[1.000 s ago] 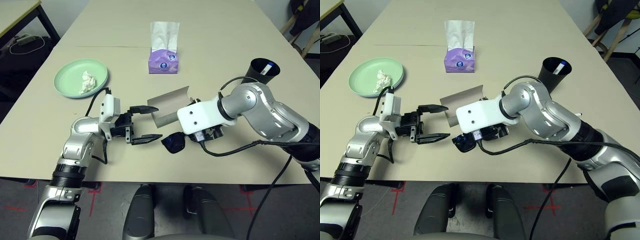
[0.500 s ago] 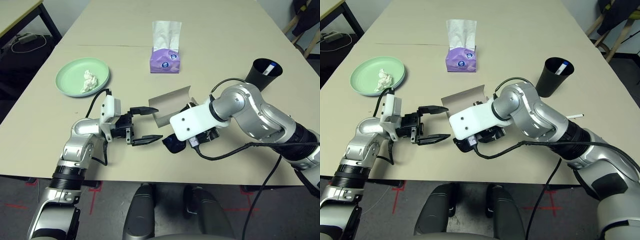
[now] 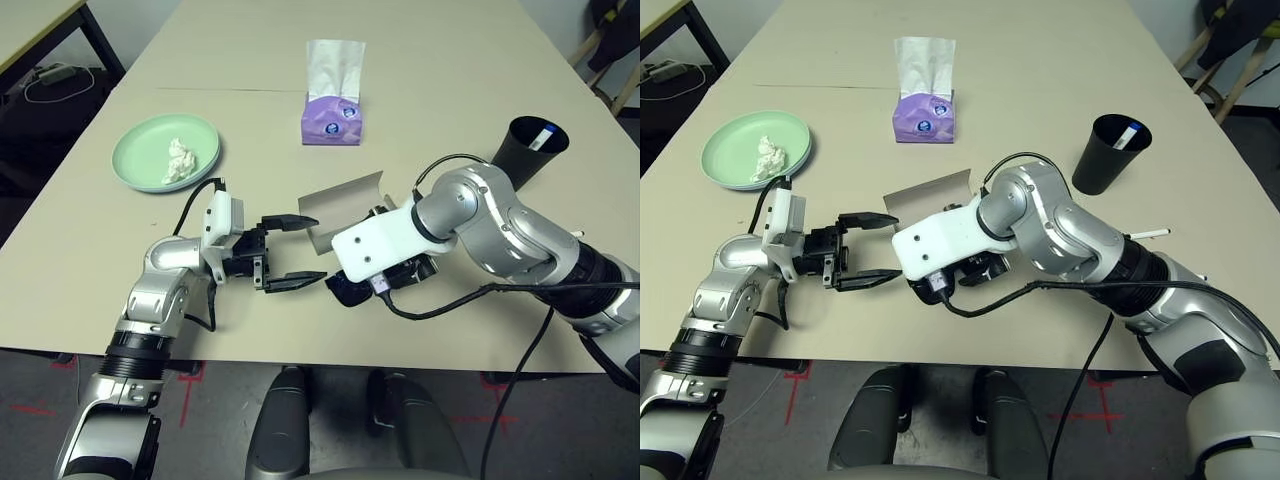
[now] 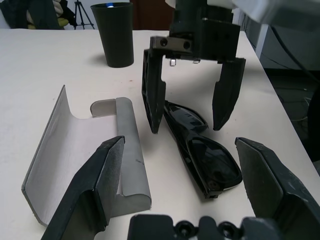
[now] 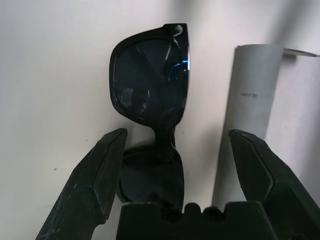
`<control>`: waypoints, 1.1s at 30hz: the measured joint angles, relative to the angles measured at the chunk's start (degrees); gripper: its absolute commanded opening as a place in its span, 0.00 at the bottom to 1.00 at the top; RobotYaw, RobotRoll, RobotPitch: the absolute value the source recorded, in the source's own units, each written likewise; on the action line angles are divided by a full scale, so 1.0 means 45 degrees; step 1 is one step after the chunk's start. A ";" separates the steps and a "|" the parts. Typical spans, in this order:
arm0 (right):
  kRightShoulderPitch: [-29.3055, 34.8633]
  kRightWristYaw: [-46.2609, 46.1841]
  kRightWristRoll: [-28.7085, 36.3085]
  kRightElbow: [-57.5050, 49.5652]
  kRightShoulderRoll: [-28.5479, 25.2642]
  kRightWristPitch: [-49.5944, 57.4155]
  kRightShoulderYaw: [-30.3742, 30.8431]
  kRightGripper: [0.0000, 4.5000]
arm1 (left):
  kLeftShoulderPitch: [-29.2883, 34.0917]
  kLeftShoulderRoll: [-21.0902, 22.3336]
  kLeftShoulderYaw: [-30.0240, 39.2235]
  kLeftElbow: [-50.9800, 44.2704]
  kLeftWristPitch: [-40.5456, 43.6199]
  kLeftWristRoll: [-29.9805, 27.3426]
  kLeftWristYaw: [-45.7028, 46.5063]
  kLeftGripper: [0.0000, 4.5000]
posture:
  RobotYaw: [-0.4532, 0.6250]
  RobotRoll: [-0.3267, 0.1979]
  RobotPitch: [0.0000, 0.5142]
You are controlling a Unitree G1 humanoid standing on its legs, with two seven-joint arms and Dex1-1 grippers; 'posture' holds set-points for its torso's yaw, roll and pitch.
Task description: Organize and tidy the items on the table.
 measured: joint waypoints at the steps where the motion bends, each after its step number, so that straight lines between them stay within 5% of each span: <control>1: 0.0000 0.0002 -0.0052 0.0033 0.0026 -0.0045 0.0000 1.00 | -0.0006 0.0000 -0.0001 0.0000 0.0000 0.0000 0.0000 0.99 | 0.61 0.62 0.36; 33: 0.0376 -0.0192 -0.0724 0.1335 0.0837 -0.1365 -0.0005 1.00 | -0.0035 0.0002 -0.0107 0.0000 -0.0002 0.0022 0.0001 0.99 | 0.61 0.62 0.34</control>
